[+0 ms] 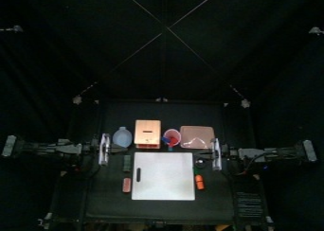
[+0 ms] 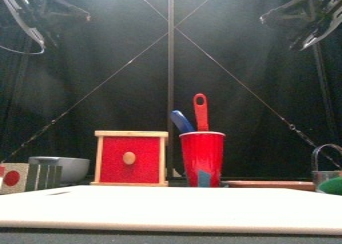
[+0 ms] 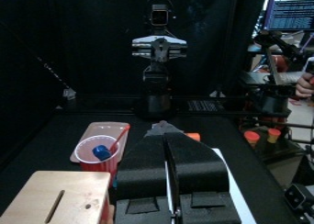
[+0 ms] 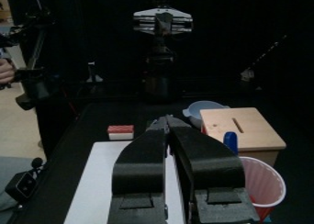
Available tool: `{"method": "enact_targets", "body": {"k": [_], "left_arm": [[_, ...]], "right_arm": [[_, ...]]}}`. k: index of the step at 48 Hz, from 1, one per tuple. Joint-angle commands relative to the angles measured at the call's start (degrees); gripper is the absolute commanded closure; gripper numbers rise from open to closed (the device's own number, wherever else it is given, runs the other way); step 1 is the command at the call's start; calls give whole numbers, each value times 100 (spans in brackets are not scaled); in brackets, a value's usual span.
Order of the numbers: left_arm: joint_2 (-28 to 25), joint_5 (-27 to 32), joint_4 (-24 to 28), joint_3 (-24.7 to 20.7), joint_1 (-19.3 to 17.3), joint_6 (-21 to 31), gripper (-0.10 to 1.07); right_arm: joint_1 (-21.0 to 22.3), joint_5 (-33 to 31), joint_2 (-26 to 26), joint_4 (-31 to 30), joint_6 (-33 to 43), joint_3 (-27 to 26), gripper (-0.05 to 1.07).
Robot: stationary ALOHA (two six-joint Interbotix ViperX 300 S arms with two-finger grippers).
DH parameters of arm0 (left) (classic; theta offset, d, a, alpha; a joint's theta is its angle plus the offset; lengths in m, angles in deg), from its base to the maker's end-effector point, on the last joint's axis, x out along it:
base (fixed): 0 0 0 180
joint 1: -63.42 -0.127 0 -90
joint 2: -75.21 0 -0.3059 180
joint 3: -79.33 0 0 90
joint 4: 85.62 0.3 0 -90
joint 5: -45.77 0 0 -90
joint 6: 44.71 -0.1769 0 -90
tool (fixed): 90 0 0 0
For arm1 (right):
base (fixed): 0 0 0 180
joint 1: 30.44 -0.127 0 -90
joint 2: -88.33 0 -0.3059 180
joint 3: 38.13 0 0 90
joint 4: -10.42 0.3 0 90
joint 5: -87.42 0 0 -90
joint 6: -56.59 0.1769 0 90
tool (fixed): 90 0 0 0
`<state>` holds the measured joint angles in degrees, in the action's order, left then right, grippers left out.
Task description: Grab salmon sushi
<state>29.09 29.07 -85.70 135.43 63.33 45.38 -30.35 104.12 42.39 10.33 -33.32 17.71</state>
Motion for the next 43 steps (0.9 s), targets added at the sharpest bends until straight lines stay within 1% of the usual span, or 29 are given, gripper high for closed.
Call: {"method": "enact_targets", "body": {"k": [1, 5, 8, 13, 14, 18, 19, 22, 23, 24, 25, 29, 31, 36, 40, 43], "left_arm": [[-308, 79, -44, 18, 18, 18, 92], [-554, 211, -272, -132, 9, 35, 92], [-791, 457, -703, -343, -9, 35, 91], [-1301, 1151, -1758, -729, -79, 44, 89], [-1424, 1301, -2101, -817, -105, 44, 89], [-1714, 1617, -3076, -932, -167, 44, 89], [-1784, 1714, -3480, -940, -185, 44, 89], [-1907, 1863, -4289, -914, -220, 44, 89], [-1951, 1934, -4658, -879, -211, 44, 89], [-1960, 1969, -4887, -844, -211, 44, 89], [-1978, 2021, -5221, -791, -211, 44, 88], [-1960, 2074, -6196, -554, -185, 44, 89], [-1960, 2074, -6583, -431, -149, 44, 89], [-1960, 2118, -7269, -158, 62, 53, 89], [-2030, 2021, -7998, 62, 431, 97, 89], [-2109, 1872, -8438, 141, 712, 132, 89]], "right_arm": [[26, -35, -229, -18, 26, -18, 105], [35, -149, -422, -35, 35, -62, 103], [35, -290, -615, -35, 26, -149, 101], [35, -492, -835, -44, 26, -290, 101], [35, -527, -861, -44, 26, -308, 101], [35, -633, -914, -53, 26, -343, 101], [35, -650, -914, -53, 26, -343, 101], [35, -694, -914, -62, 18, -334, 100], [35, -694, -914, -62, 18, -325, 100], [35, -703, -923, -62, 18, -316, 100], [35, -703, -914, -62, 9, -299, 100], [53, -703, -923, -62, -18, -237, 100], [79, -703, -923, -62, -18, -202, 100], [167, -712, -923, -62, -9, -132, 100], [229, -729, -923, -62, 9, -70, 100], [255, -747, -923, -62, 9, -44, 100]]}}
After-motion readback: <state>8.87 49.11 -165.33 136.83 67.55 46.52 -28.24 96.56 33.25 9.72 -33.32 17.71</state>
